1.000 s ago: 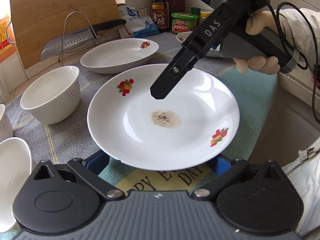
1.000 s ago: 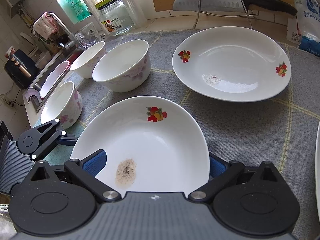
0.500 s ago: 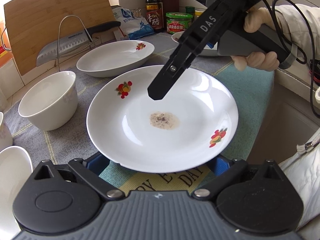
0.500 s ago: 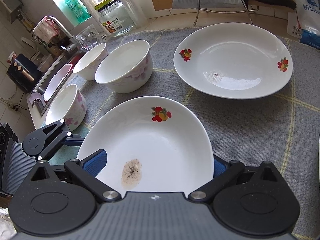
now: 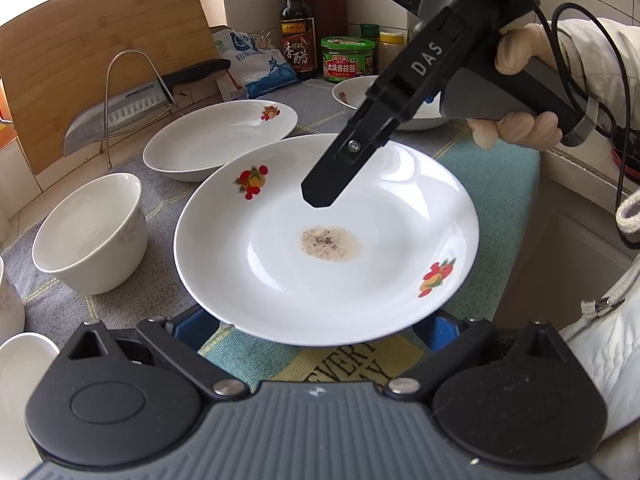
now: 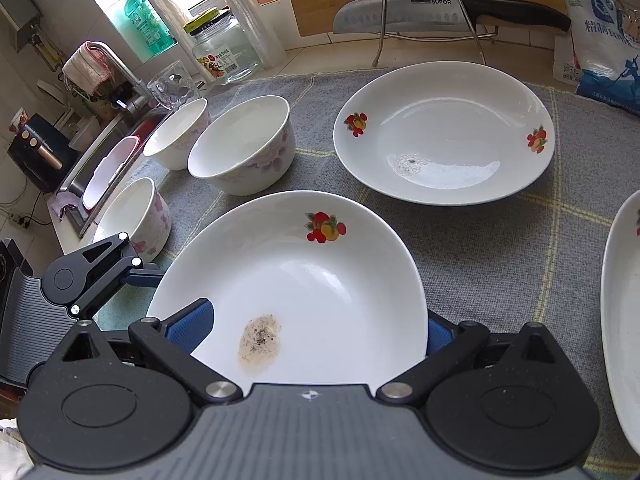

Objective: Organize plates and bowls
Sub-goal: 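Lift the stained plate with the right tool toward the placed plate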

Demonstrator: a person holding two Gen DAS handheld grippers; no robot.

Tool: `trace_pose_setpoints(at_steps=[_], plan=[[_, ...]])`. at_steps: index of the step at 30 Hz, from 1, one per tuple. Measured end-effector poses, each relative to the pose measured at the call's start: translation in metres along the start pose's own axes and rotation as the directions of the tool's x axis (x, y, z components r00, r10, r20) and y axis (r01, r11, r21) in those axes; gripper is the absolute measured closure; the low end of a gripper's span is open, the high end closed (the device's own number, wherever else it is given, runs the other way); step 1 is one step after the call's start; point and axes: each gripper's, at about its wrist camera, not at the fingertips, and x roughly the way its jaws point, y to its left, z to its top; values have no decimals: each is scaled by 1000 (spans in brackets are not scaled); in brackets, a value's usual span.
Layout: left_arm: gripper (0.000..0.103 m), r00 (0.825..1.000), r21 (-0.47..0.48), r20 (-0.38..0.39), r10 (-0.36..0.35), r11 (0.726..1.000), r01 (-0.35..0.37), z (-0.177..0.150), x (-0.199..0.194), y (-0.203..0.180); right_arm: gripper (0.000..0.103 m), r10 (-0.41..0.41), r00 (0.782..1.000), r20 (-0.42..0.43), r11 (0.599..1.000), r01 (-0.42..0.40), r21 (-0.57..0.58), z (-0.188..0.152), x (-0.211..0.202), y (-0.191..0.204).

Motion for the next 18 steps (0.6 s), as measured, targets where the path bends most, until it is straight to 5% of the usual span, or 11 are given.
trace_pose_setpoints(at_steps=[18], plan=[[2,997,74,21,-72,995,70,46,28,-26,0,-77,993,85,996,73,46,-19,-58,-37]])
